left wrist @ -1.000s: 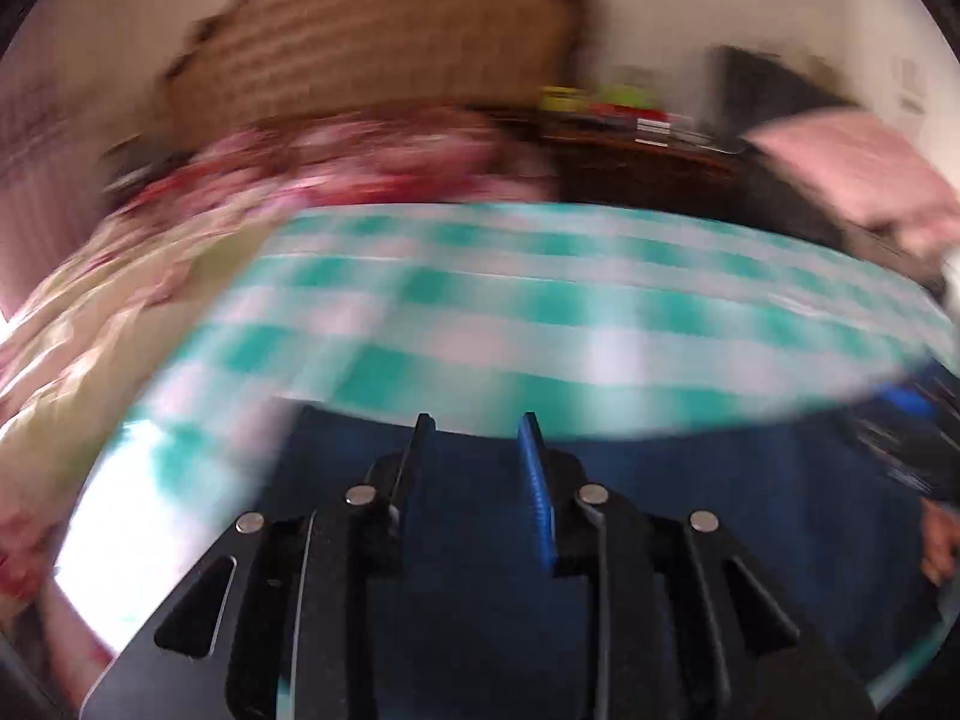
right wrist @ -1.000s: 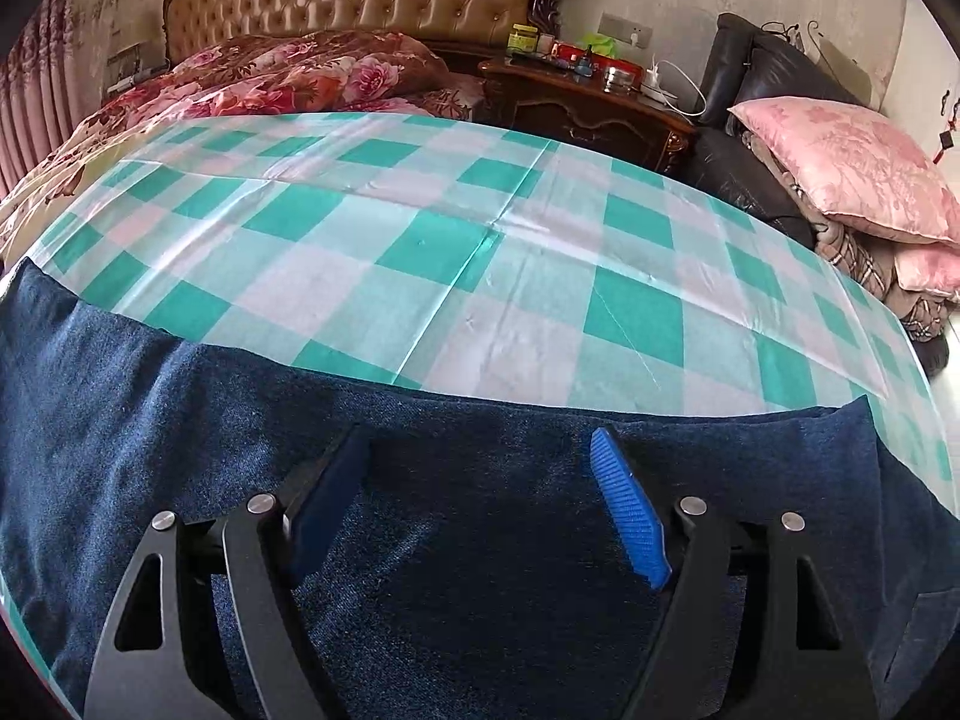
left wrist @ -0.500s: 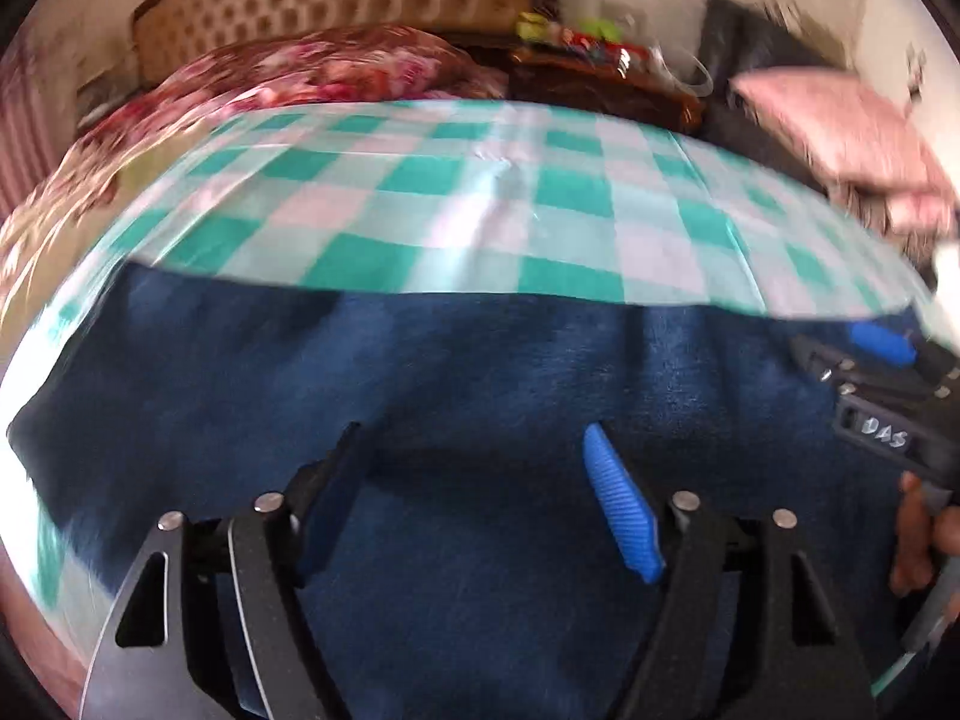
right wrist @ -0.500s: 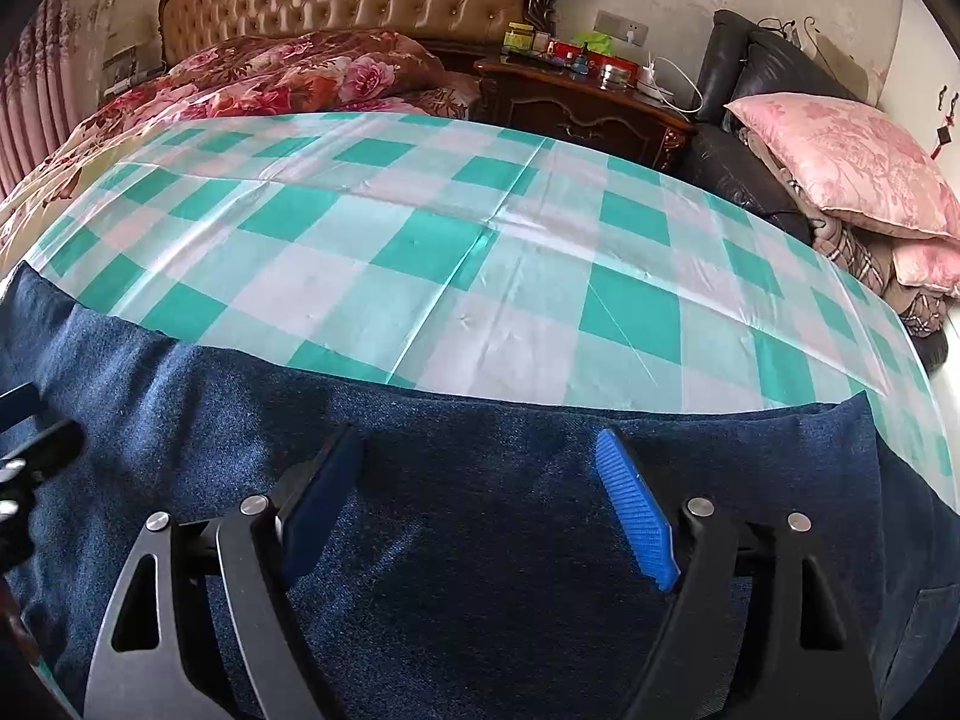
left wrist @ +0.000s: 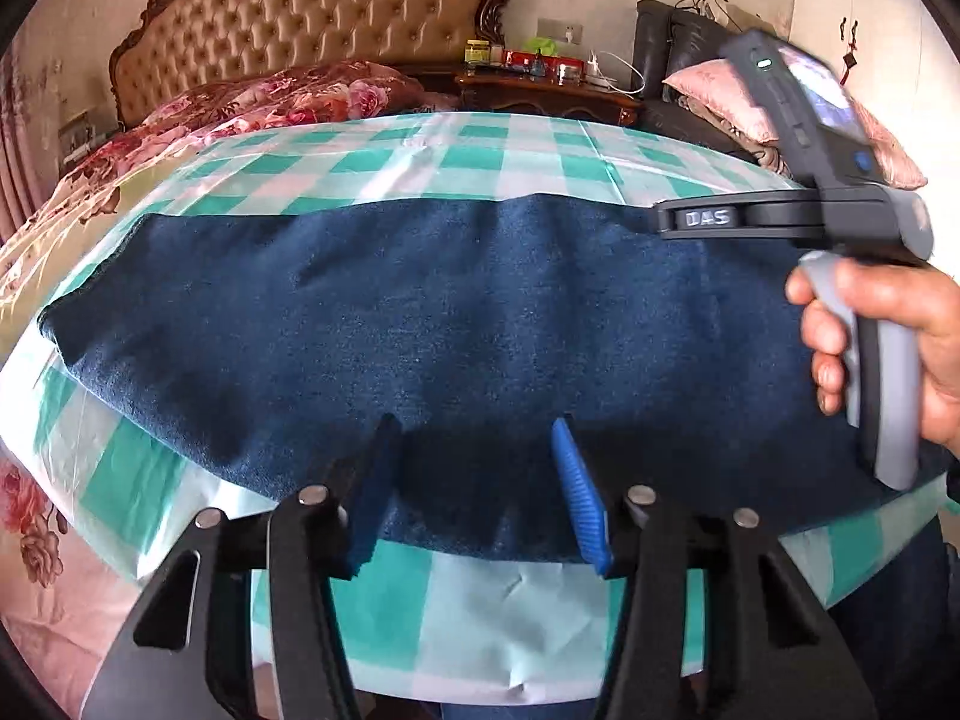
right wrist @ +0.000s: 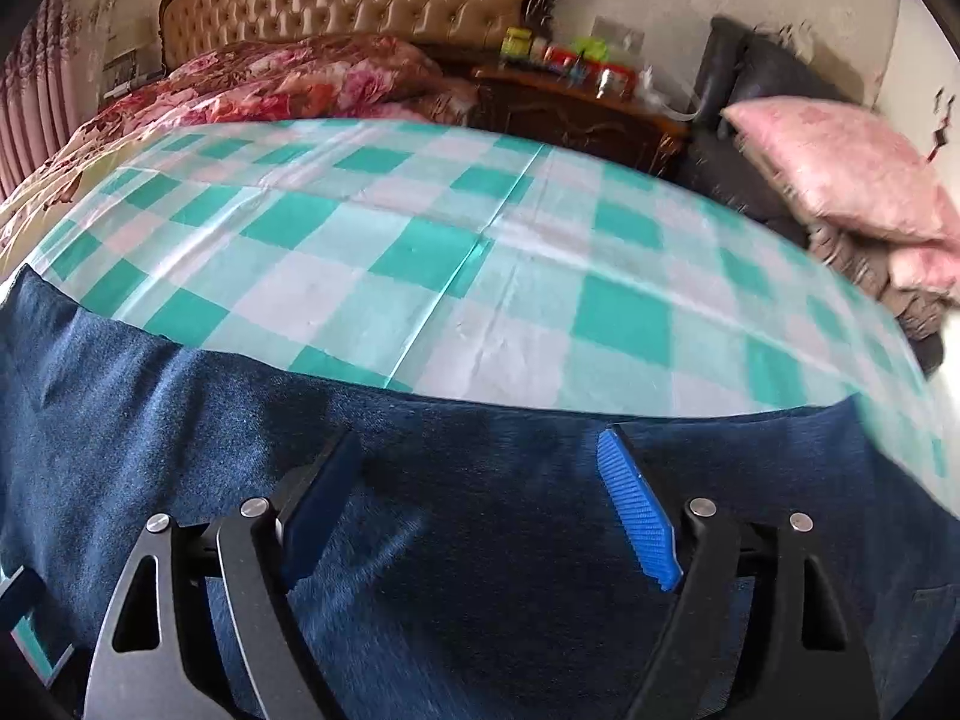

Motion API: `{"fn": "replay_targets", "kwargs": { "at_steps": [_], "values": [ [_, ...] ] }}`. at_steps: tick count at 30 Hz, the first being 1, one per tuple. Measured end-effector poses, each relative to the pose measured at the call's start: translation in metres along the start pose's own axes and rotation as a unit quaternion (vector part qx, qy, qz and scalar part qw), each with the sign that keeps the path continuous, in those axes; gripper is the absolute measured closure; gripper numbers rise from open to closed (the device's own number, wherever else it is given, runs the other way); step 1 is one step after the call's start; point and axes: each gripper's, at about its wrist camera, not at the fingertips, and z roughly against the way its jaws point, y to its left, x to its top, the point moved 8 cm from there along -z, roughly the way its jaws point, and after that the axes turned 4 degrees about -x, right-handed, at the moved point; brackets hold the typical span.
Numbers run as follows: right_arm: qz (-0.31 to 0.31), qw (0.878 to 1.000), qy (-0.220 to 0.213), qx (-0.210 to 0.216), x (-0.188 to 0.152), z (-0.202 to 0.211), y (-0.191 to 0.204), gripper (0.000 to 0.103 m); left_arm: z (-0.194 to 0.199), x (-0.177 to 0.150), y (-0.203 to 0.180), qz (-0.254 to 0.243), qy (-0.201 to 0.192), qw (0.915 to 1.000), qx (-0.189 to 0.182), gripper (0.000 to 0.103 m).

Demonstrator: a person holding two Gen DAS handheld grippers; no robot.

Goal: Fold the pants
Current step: 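Open the right gripper and move the left gripper to the jeans leg end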

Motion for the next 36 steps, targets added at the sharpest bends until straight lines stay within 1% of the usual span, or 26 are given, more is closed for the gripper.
{"fn": "replay_targets", "kwargs": {
  "at_steps": [1,2,3,4,5,6,7,8,9,11,13,14,17,19,21,23,24,25,26,27,28,29,30,32,34,36],
  "values": [
    [-0.003,1.0,-0.01,0.008,0.002,0.01,0.0,0.026,0.0,0.0,0.0,0.001,0.0,1.0,-0.002,0.051],
    [-0.01,0.999,-0.033,0.027,0.006,0.034,0.0,0.023,0.0,0.0,0.0,0.0,-0.001,1.0,-0.002,0.051],
    [-0.01,0.998,-0.047,0.027,0.006,0.049,-0.001,0.02,0.0,-0.001,-0.001,-0.007,-0.002,1.0,0.001,0.051],
    [-0.011,0.998,-0.056,0.027,0.005,0.061,-0.003,0.014,0.0,-0.001,-0.001,-0.008,-0.004,1.0,0.002,0.051],
    [-0.019,0.997,-0.056,0.039,0.0,0.075,-0.003,0.014,0.001,-0.001,-0.001,-0.006,-0.006,1.0,0.001,0.051],
    [-0.028,0.997,-0.044,0.05,-0.007,0.082,-0.003,0.014,0.002,-0.001,0.0,-0.001,-0.008,1.0,-0.001,0.051],
    [-0.041,0.997,-0.019,0.064,-0.02,0.087,-0.001,0.014,0.002,-0.001,0.0,0.001,-0.01,0.9999,-0.002,0.051],
    [-0.046,0.997,-0.003,0.067,-0.032,0.089,0.001,0.014,0.002,-0.001,0.0,0.001,-0.011,0.9999,0.0,0.051],
    [-0.044,0.997,0.003,0.069,-0.039,0.091,0.002,0.014,0.001,0.0,0.0,-0.001,-0.012,0.9999,0.001,0.05],
    [-0.041,0.995,0.004,0.092,-0.061,0.097,0.005,0.014,0.003,0.0,0.001,-0.002,-0.013,0.9999,-0.006,0.051],
    [-0.048,0.995,0.017,0.082,-0.082,0.095,0.003,0.014,0.007,0.0,0.007,0.012,-0.013,0.9996,-0.023,0.053],
    [-0.047,0.995,0.035,0.076,-0.096,0.089,0.001,0.014,0.008,0.001,0.012,0.019,-0.014,0.9993,-0.028,0.053],
    [-0.03,0.995,0.049,0.079,-0.115,0.082,0.002,0.014,0.011,0.005,0.046,0.048,-0.021,0.9984,-0.021,0.058],
    [-0.015,0.997,0.048,0.064,-0.121,0.08,0.001,0.014,0.012,0.008,0.08,0.081,-0.021,0.9962,-0.026,0.069],
    [-0.007,0.997,0.044,0.059,-0.124,0.081,0.001,0.014,0.013,0.011,0.127,0.111,-0.017,0.9935,0.018,0.069],
    [-0.008,0.997,0.044,0.058,-0.126,0.081,0.001,0.013,0.017,0.016,0.168,0.138,-0.022,0.99,0.019,0.075],
    [-0.009,0.997,0.045,0.059,-0.126,0.081,0.0,0.013,0.019,0.02,0.183,0.14,-0.021,0.9894,0.035,0.078],
    [-0.01,0.997,0.045,0.058,-0.126,0.08,0.0,0.013,0.023,0.023,0.2,0.139,-0.017,0.9876,0.071,0.078],
    [-0.01,0.997,0.045,0.056,-0.126,0.08,0.0,0.013,0.031,0.027,0.219,0.142,-0.017,0.9825,0.119,0.076],
    [-0.011,0.997,0.046,0.057,-0.126,0.079,0.0,0.013,0.043,0.032,0.24,0.165,-0.027,0.975,0.146,0.07],
    [-0.012,0.997,0.047,0.058,-0.125,0.079,-0.001,0.013,0.053,0.034,0.256,0.196,-0.039,0.9687,0.147,0.067],
    [-0.01,0.997,0.047,0.057,-0.125,0.078,-0.001,0.012,0.06,0.035,0.268,0.221,-0.046,0.9638,0.141,0.067],
    [-0.011,0.997,0.047,0.057,-0.125,0.078,-0.002,0.012,0.064,0.035,0.276,0.234,-0.046,0.9616,0.136,0.067],
    [-0.012,0.997,0.044,0.054,-0.125,0.078,-0.002,0.011,0.061,0.035,0.28,0.226,-0.034,0.9646,0.131,0.067],
    [-0.013,0.998,0.043,0.053,-0.126,0.078,-0.002,0.011,0.052,0.034,0.276,0.209,-0.016,0.9703,0.12,0.067],
    [-0.014,0.998,0.045,0.052,-0.125,0.078,-0.002,0.011,0.041,0.031,0.272,0.189,0.0,0.9746,0.12,0.067]
  ]
}}
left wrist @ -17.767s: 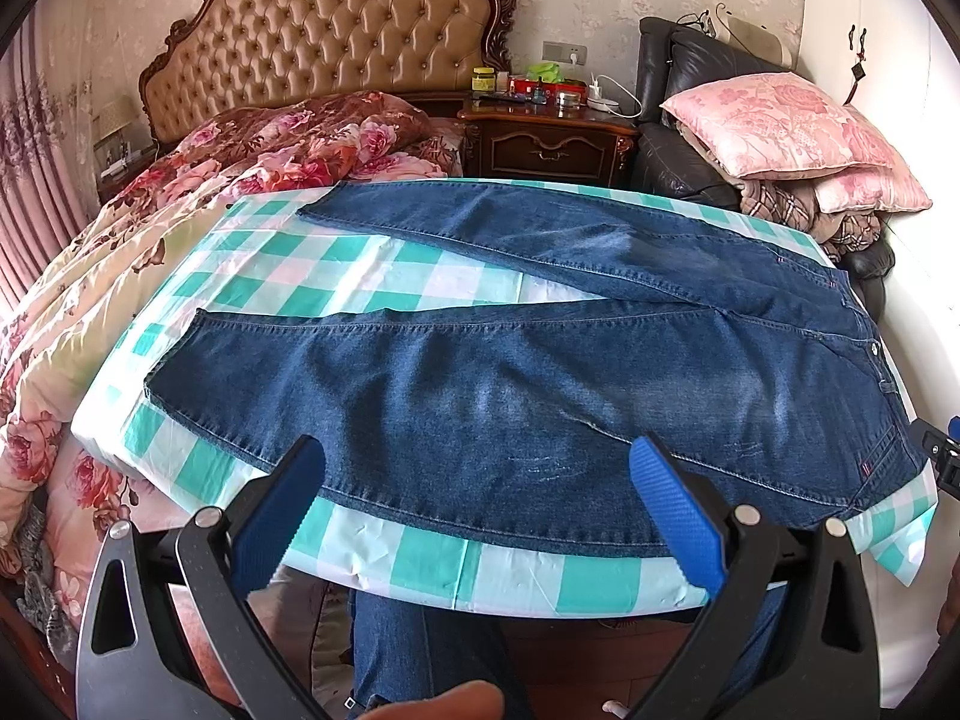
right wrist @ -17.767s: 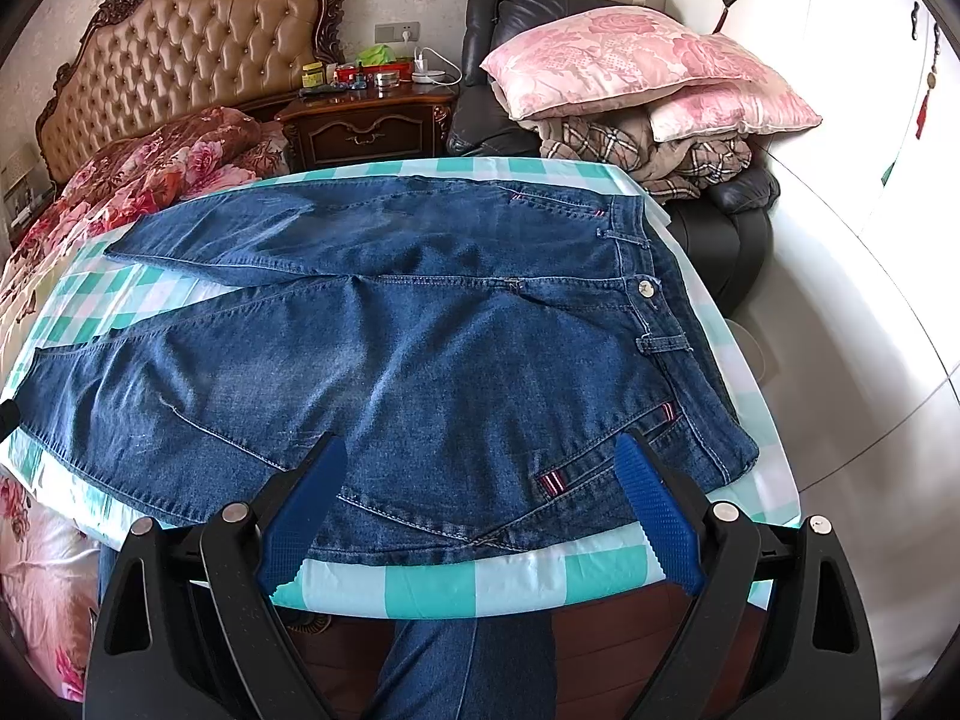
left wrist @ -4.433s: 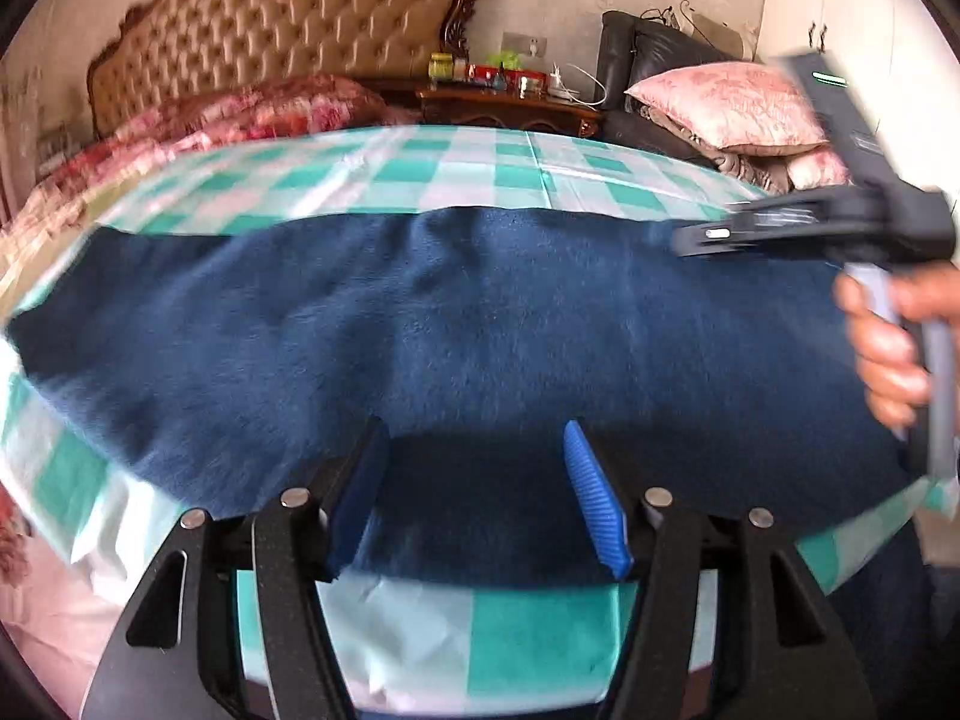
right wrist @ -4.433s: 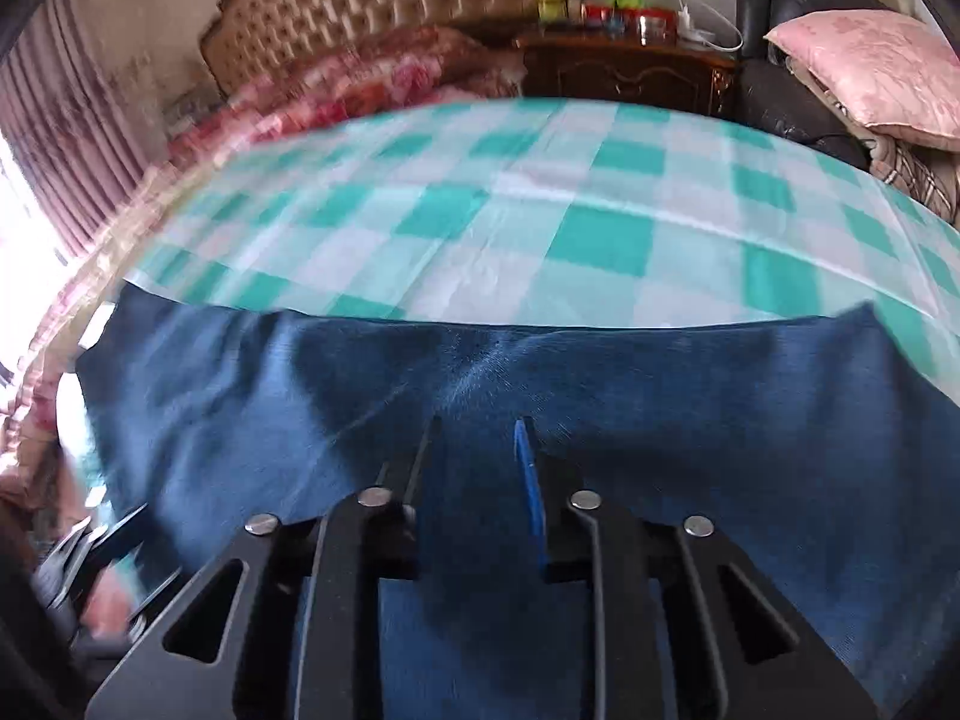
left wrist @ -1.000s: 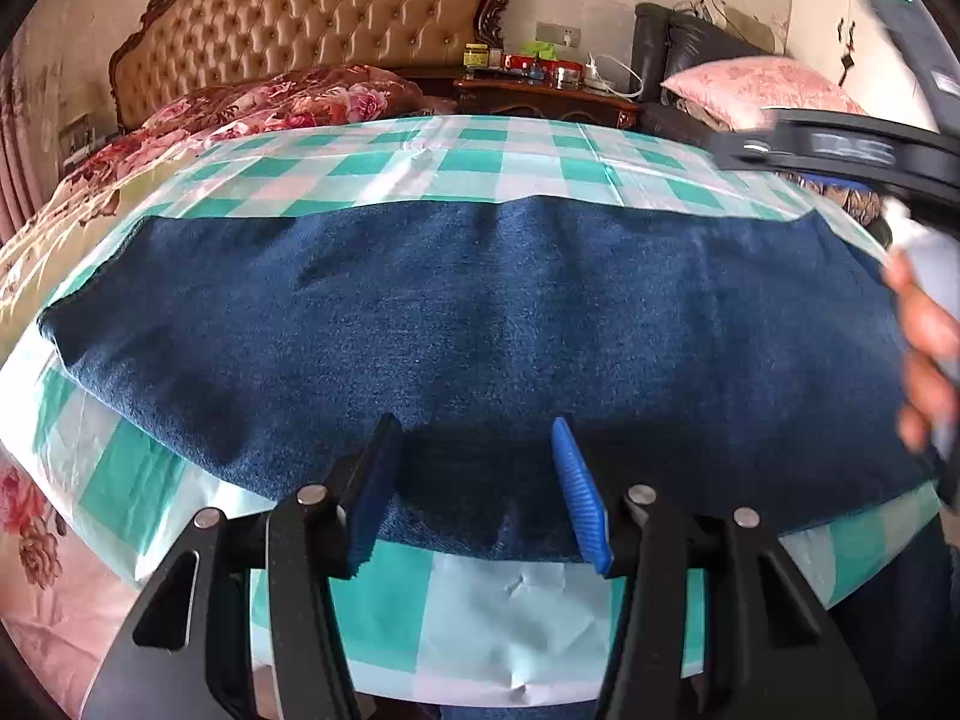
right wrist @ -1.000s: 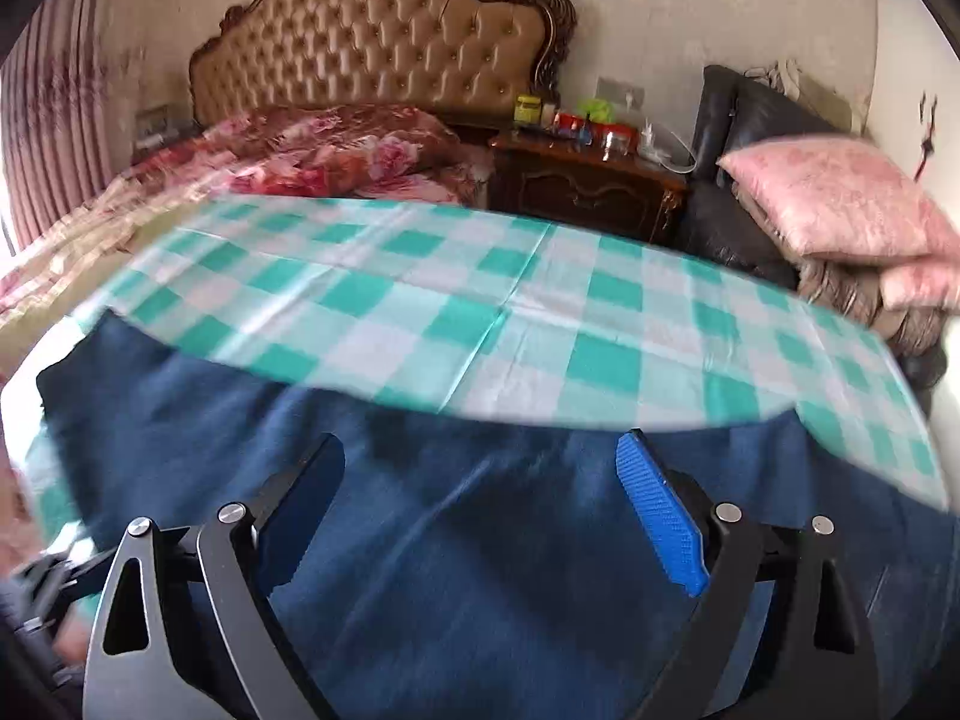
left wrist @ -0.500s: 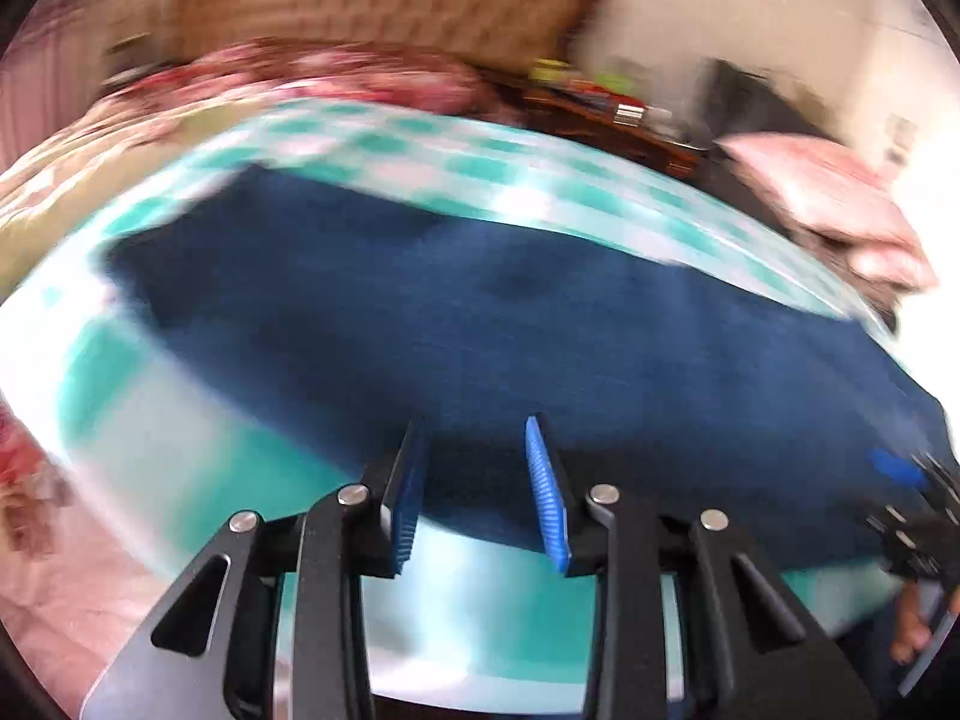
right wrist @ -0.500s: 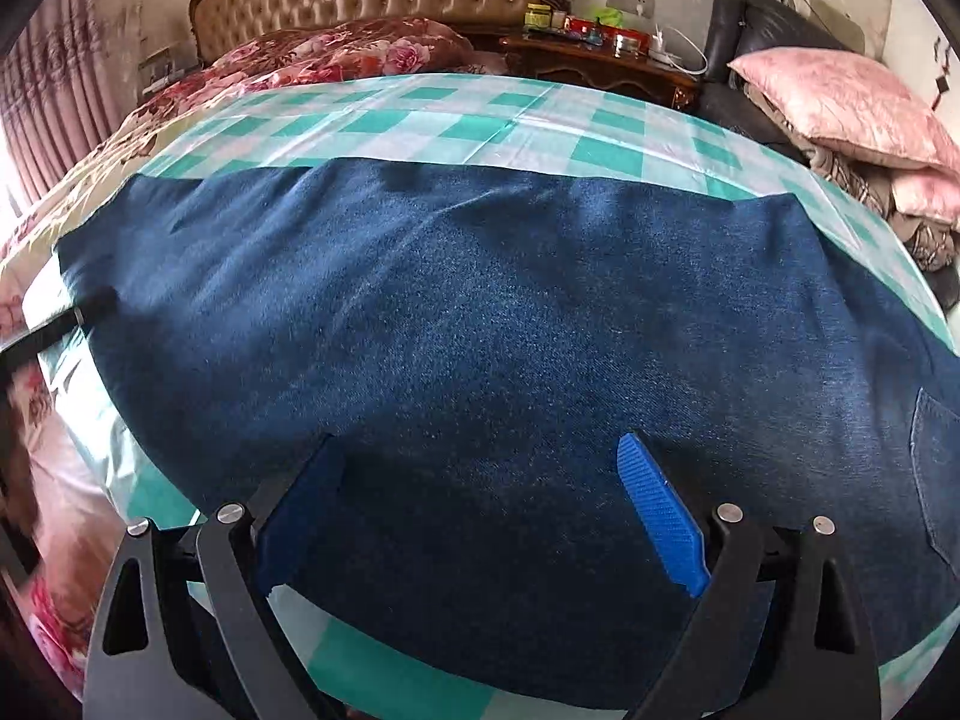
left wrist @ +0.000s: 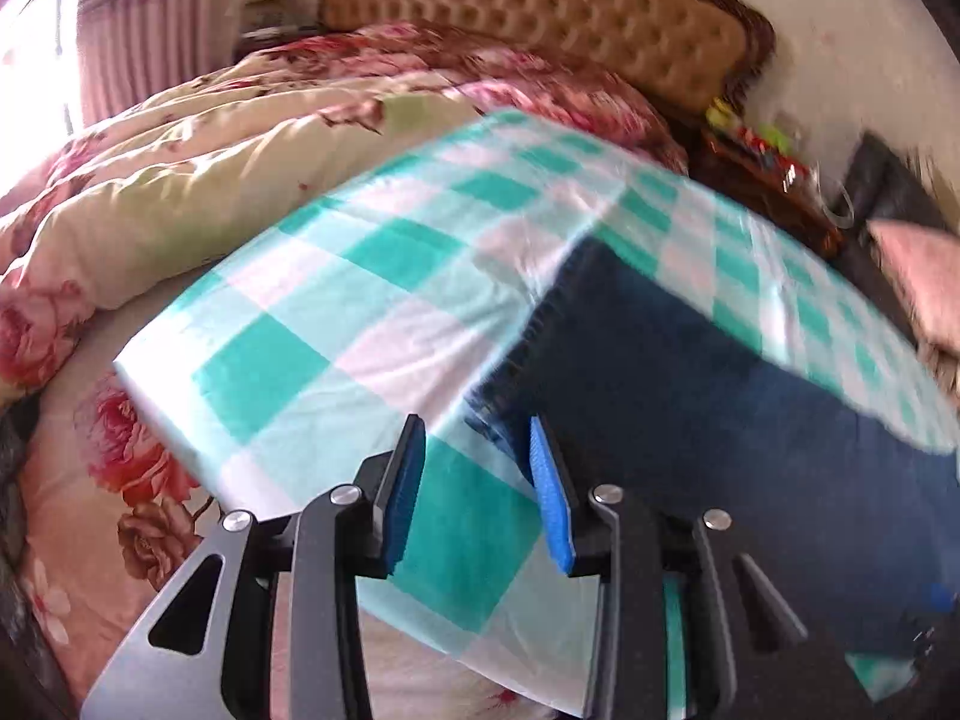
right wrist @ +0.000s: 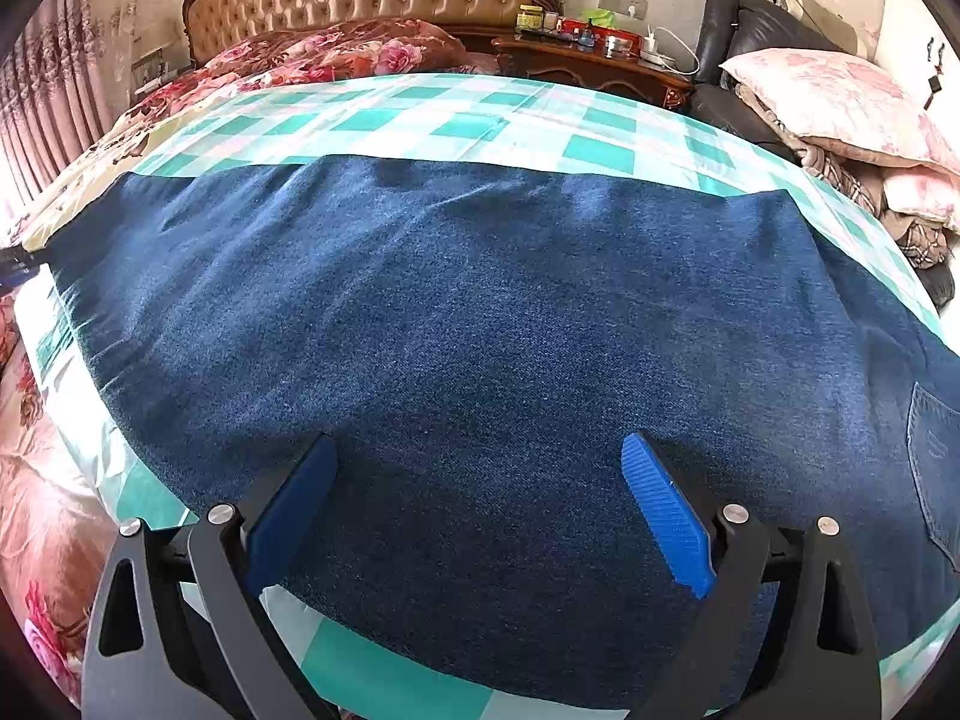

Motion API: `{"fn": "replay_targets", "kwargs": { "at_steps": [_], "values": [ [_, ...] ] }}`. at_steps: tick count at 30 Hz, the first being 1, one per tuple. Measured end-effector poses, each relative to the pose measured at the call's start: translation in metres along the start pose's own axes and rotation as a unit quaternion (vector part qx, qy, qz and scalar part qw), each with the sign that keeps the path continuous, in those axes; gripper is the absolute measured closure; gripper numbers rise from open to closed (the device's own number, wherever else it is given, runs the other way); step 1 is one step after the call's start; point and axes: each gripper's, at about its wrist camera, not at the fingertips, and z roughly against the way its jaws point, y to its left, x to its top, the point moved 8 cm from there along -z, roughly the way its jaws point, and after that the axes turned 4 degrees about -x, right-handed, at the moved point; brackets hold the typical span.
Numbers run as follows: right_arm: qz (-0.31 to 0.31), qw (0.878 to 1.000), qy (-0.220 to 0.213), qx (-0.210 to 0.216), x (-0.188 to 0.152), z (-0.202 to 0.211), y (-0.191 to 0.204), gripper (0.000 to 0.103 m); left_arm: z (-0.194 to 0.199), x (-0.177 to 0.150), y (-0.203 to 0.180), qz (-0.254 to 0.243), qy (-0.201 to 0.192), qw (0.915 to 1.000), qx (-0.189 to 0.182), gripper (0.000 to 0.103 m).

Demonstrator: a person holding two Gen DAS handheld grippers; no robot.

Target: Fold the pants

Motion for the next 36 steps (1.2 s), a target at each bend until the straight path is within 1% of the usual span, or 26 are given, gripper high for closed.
{"fn": "replay_targets", "kwargs": {
  "at_steps": [2,4,5,6,9,13,16,17,19,21,22,23,25,26,27,28,29,30,31,32,33,34,36],
  "values": [
    [0.001,1.0,0.0,0.0,0.0,0.0,0.0,0.011,-0.007,-0.005,-0.003,-0.009,0.006,0.9999,-0.005,0.067],
    [0.0,1.0,0.0,0.0,0.0,0.0,0.0,0.011,-0.012,-0.008,-0.008,-0.022,0.004,0.9997,-0.004,0.069],
    [0.0,1.0,0.0,0.0,0.0,0.0,0.0,0.011,-0.013,-0.008,-0.01,-0.028,0.003,0.9996,-0.005,0.072],
    [0.0,1.0,0.0,0.0,0.0,0.0,0.0,0.011,-0.015,-0.009,-0.014,-0.032,0.004,0.9994,-0.013,0.082],
    [-0.002,1.0,0.002,-0.001,0.0,0.0,0.0,0.011,-0.017,-0.01,-0.018,-0.033,0.005,0.9992,-0.02,0.089],
    [-0.008,1.0,0.012,-0.002,0.001,0.0,-0.001,0.012,-0.017,-0.011,-0.016,-0.02,0.003,0.9994,-0.028,0.089],
    [-0.024,1.0,0.016,0.012,0.01,0.005,0.0,0.022,-0.017,-0.011,-0.016,-0.02,0.003,0.9994,-0.028,0.089],
    [-0.026,0.999,0.013,0.022,0.018,0.007,0.004,0.023,-0.017,-0.012,-0.015,-0.019,0.003,0.9994,-0.03,0.09],
    [-0.02,0.999,0.008,0.035,0.037,0.008,0.014,0.035,-0.017,-0.012,-0.015,-0.013,0.002,0.9993,-0.035,0.09],
    [-0.015,0.999,-0.002,0.05,0.064,0.006,0.03,0.038,-0.017,-0.011,-0.014,-0.011,0.002,0.9992,-0.039,0.09],
    [-0.007,0.998,-0.008,0.058,0.083,0.0,0.042,0.039,-0.017,-0.011,-0.014,-0.012,0.001,0.9991,-0.041,0.09],
    [-0.001,0.998,-0.01,0.061,0.094,-0.004,0.05,0.04,-0.017,-0.01,-0.014,-0.011,0.001,0.9991,-0.042,0.09],
    [0.016,0.997,-0.003,0.082,0.12,-0.025,0.075,0.042,-0.017,-0.01,-0.013,-0.008,0.001,0.9989,-0.046,0.09],
    [0.021,0.996,0.0,0.084,0.125,-0.032,0.081,0.043,-0.017,-0.01,-0.013,-0.006,0.001,0.9988,-0.049,0.09],
    [0.032,0.997,0.007,0.076,0.131,-0.045,0.088,0.043,-0.017,-0.009,-0.012,-0.002,0.001,0.9986,-0.052,0.09],
    [0.039,0.998,0.012,0.057,0.136,-0.059,0.091,0.044,-0.016,-0.009,-0.012,0.001,-0.001,0.9985,-0.055,0.09],
    [0.042,0.998,0.015,0.046,0.137,-0.067,0.091,0.044,-0.016,-0.008,-0.012,0.001,-0.003,0.9984,-0.057,0.089],
    [0.046,0.998,0.024,0.027,0.136,-0.08,0.089,0.044,-0.014,-0.008,-0.011,0.002,-0.008,0.9983,-0.058,0.086],
    [0.047,0.999,0.017,0.02,0.136,-0.084,0.087,0.043,-0.013,-0.008,-0.01,0.005,-0.011,0.9981,-0.06,0.077],
    [0.05,0.999,0.002,0.012,0.137,-0.084,0.086,0.038,-0.012,-0.008,-0.01,0.007,-0.015,0.9979,-0.062,0.072],
    [0.049,0.999,-0.001,0.007,0.137,-0.084,0.085,0.038,-0.01,-0.007,-0.009,0.005,-0.022,0.998,-0.06,0.063],
    [0.043,0.999,-0.004,0.005,0.135,-0.083,0.084,0.037,-0.009,-0.007,-0.01,0.0,-0.026,0.9982,-0.054,0.061],
    [0.039,0.999,-0.009,0.0,0.134,-0.083,0.082,0.035,-0.012,-0.007,-0.012,-0.016,-0.024,0.9987,-0.041,0.06]
  ]
}}
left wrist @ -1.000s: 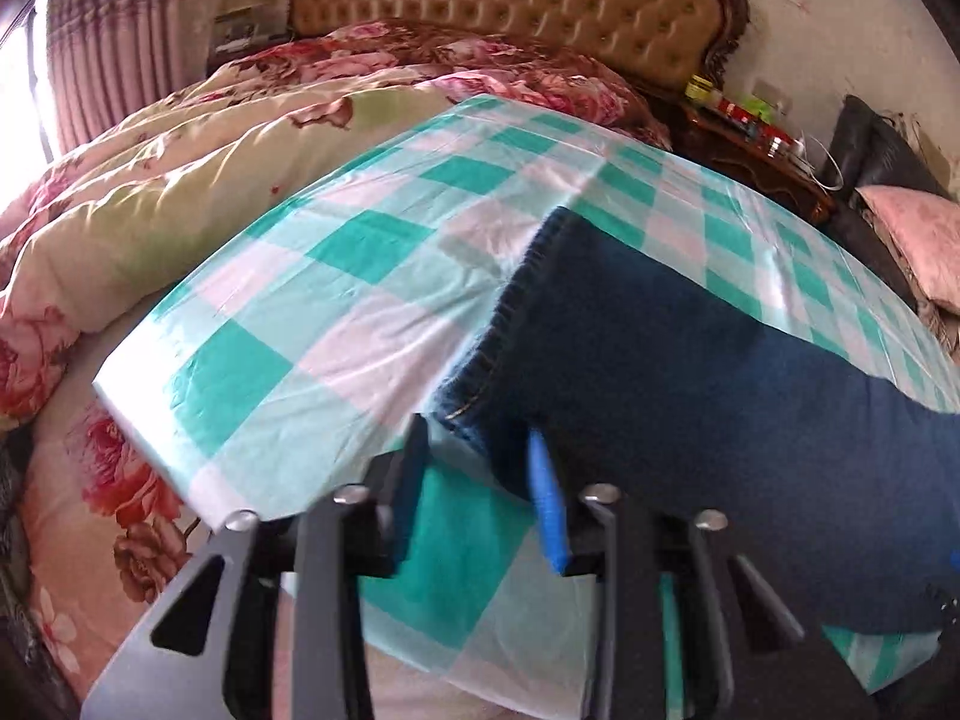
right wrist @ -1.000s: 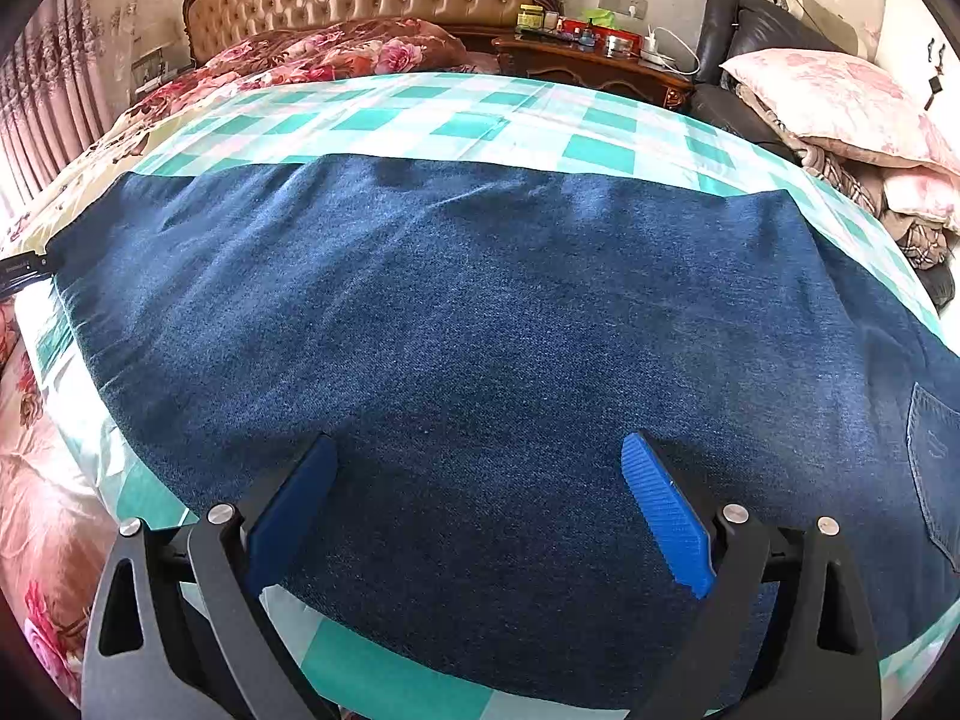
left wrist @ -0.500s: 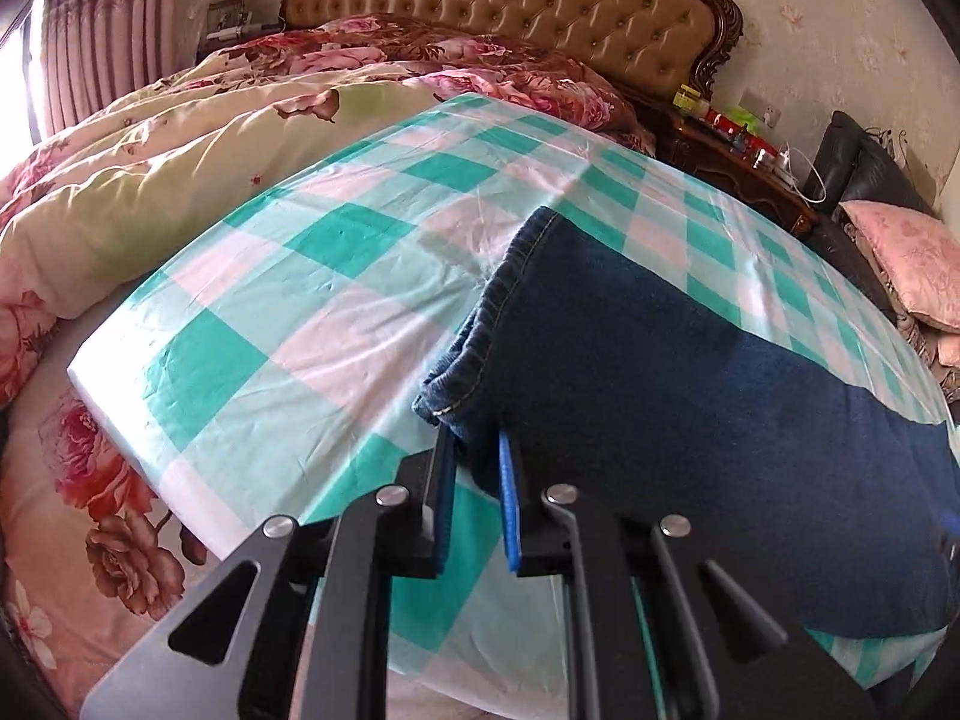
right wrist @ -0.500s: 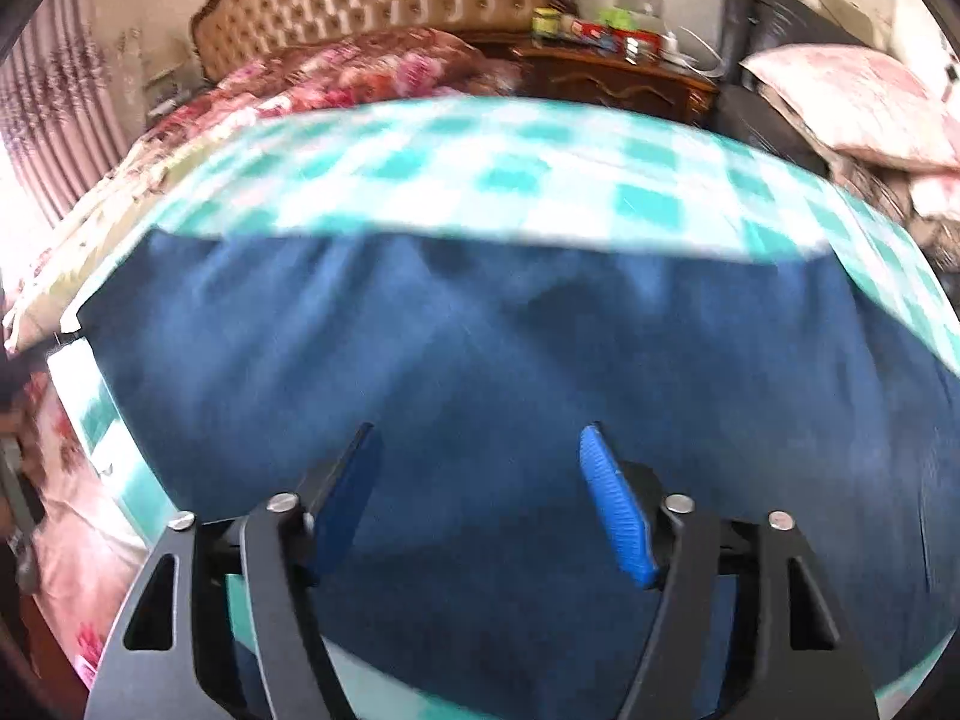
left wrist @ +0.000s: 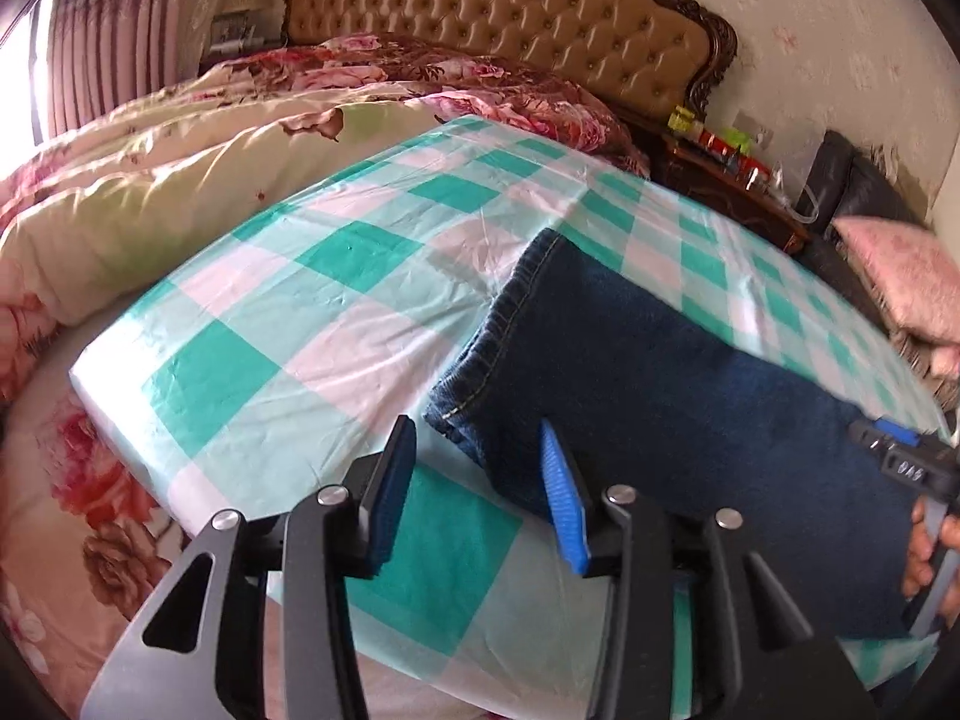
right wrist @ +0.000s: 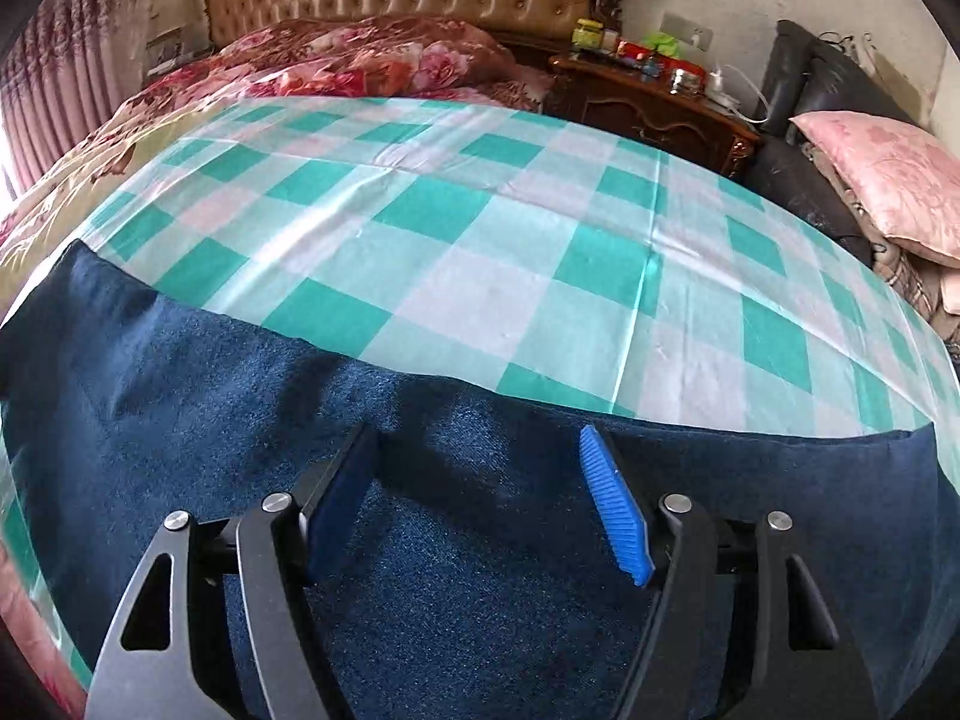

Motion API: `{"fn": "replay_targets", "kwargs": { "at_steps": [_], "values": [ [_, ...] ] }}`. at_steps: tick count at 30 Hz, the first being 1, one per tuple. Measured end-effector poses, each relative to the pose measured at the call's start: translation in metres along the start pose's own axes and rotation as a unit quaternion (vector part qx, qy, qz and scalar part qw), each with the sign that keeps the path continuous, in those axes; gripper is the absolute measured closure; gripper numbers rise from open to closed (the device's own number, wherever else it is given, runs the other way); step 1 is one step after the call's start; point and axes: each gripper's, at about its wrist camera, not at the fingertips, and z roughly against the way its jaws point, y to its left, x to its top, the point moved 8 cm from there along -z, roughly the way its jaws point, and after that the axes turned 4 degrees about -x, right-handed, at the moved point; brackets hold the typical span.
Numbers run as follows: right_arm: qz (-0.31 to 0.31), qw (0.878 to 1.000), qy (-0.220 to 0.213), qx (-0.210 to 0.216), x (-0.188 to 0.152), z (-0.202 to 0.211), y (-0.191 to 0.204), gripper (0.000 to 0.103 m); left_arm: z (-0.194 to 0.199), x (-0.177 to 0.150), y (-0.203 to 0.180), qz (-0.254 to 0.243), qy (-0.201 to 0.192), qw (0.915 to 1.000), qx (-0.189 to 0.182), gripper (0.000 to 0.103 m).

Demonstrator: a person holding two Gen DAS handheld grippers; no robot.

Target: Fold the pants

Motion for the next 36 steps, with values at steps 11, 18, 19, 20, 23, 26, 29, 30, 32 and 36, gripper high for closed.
{"fn": "replay_targets", "kwargs": {
  "at_steps": [11,18,19,20,23,26,29,30,32,36],
  "values": [
    [-0.053,0.998,0.002,-0.02,-0.067,0.06,-0.056,0.034,-0.005,0.005,0.008,0.049,0.008,0.9976,-0.048,0.088],
    [-0.052,0.998,0.019,-0.027,-0.094,0.06,-0.072,0.029,0.033,0.026,-0.035,-0.008,-0.035,0.9993,-0.013,0.09],
    [-0.057,0.998,0.022,-0.022,-0.093,0.06,-0.074,0.029,0.043,0.029,-0.052,-0.043,-0.047,0.998,0.005,0.09],
    [-0.072,0.997,0.023,-0.006,-0.093,0.063,-0.077,0.028,0.052,0.03,-0.073,-0.083,-0.058,0.9946,0.022,0.09],
    [-0.112,0.993,0.033,0.034,-0.093,0.07,-0.088,0.028,0.076,0.025,-0.139,-0.196,-0.09,0.9745,0.063,0.09],
    [-0.159,0.984,0.045,0.06,-0.095,0.077,-0.106,0.028,0.093,-0.011,-0.236,-0.324,-0.126,0.9347,0.073,0.09],
    [-0.2,0.977,0.046,0.065,-0.101,0.086,-0.133,0.028,0.086,-0.071,-0.31,-0.412,-0.133,0.9,0.051,0.09],
    [-0.211,0.974,0.047,0.066,-0.104,0.088,-0.142,0.028,0.079,-0.096,-0.331,-0.441,-0.132,0.8866,0.047,0.089],
    [-0.227,0.97,0.053,0.067,-0.11,0.089,-0.157,0.028,0.062,-0.142,-0.358,-0.48,-0.119,0.8687,0.032,0.084],
    [-0.246,0.965,0.067,0.068,-0.127,0.089,-0.178,0.028,0.044,-0.179,-0.374,-0.506,-0.124,0.8506,0.071,0.056]
  ]
}}
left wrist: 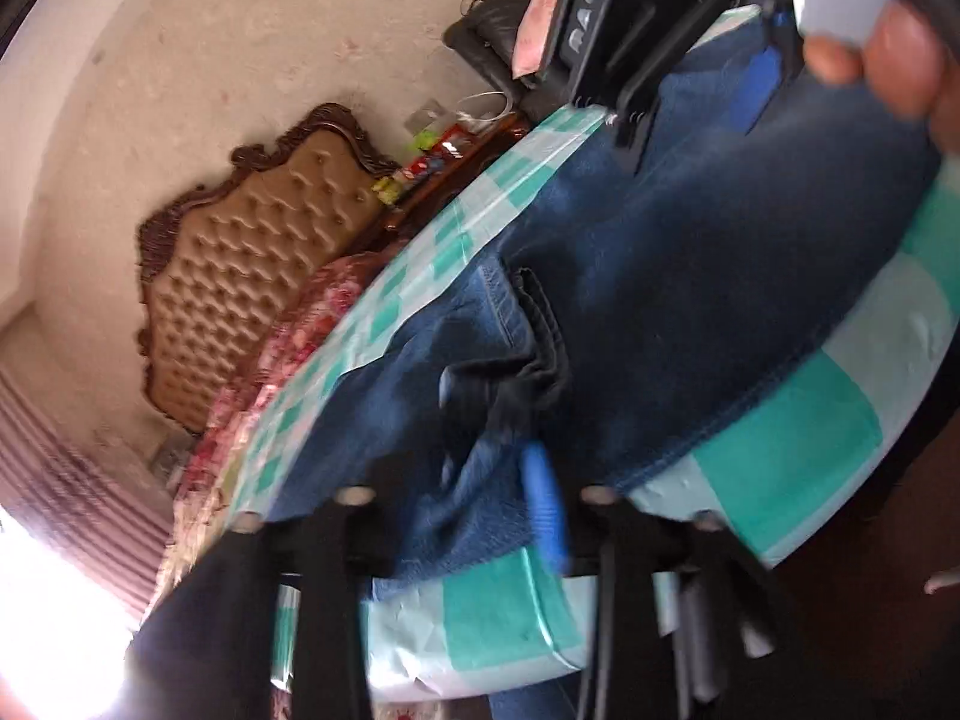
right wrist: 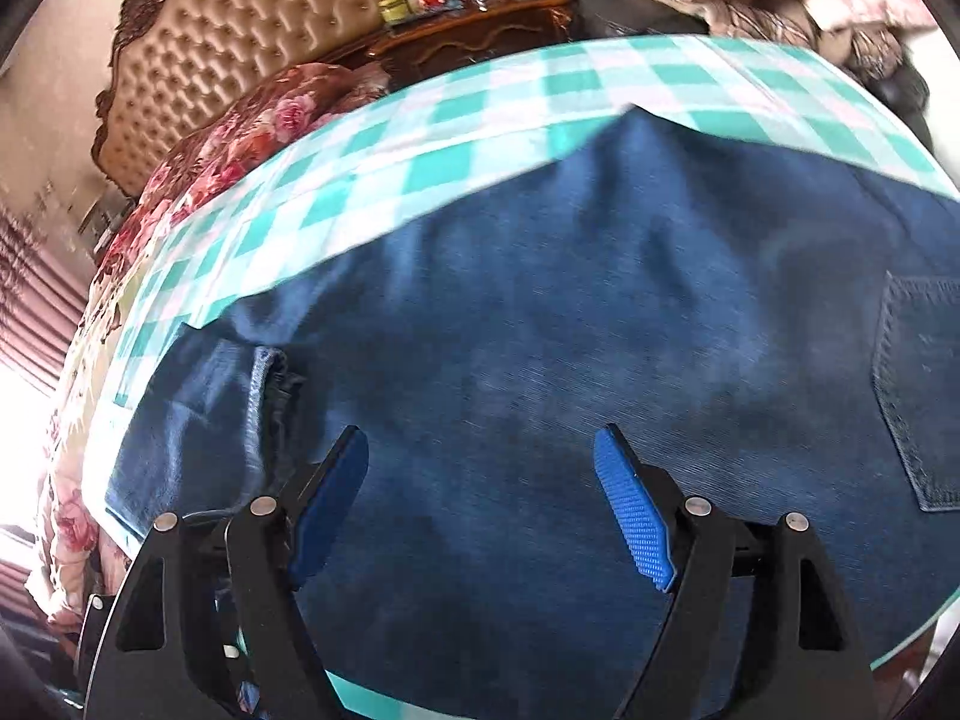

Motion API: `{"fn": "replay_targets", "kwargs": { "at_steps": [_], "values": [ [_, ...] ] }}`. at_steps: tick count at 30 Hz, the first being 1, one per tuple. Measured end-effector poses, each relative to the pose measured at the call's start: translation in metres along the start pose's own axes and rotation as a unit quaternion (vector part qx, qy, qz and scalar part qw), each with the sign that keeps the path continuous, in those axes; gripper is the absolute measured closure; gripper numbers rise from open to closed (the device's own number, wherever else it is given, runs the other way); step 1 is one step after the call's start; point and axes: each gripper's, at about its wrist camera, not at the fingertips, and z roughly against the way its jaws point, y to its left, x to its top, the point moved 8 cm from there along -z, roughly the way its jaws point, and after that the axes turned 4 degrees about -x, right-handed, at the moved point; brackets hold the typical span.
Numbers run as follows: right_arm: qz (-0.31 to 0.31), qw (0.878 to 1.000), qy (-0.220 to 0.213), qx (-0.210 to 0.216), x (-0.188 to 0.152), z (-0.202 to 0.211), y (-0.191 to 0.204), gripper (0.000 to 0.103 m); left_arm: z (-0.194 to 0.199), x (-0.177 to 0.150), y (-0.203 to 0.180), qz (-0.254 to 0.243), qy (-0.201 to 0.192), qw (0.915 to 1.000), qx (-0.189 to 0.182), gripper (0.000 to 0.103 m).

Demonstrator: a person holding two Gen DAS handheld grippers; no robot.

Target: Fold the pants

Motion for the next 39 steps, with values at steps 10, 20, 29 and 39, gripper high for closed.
{"fn": "replay_targets", "kwargs": {
  "at_steps": [10,20,29,39],
  "values": [
    [-0.027,0.991,0.072,0.112,-0.009,0.001,0.019,0.026,-0.018,0.004,0.001,-0.016,0.0,0.999,-0.042,0.076],
    [-0.085,0.949,0.191,0.235,-0.013,-0.018,0.082,0.019,-0.007,0.021,0.041,0.08,-0.021,0.9933,-0.08,0.08],
    [-0.007,0.972,0.15,0.179,0.02,-0.038,0.138,0.071,0.013,0.026,0.046,0.085,-0.028,0.9935,-0.071,0.081],
    [0.008,0.987,0.059,0.152,0.063,0.003,0.054,0.088,0.047,0.099,-0.03,0.061,-0.093,0.985,-0.132,0.086]
  ]
}}
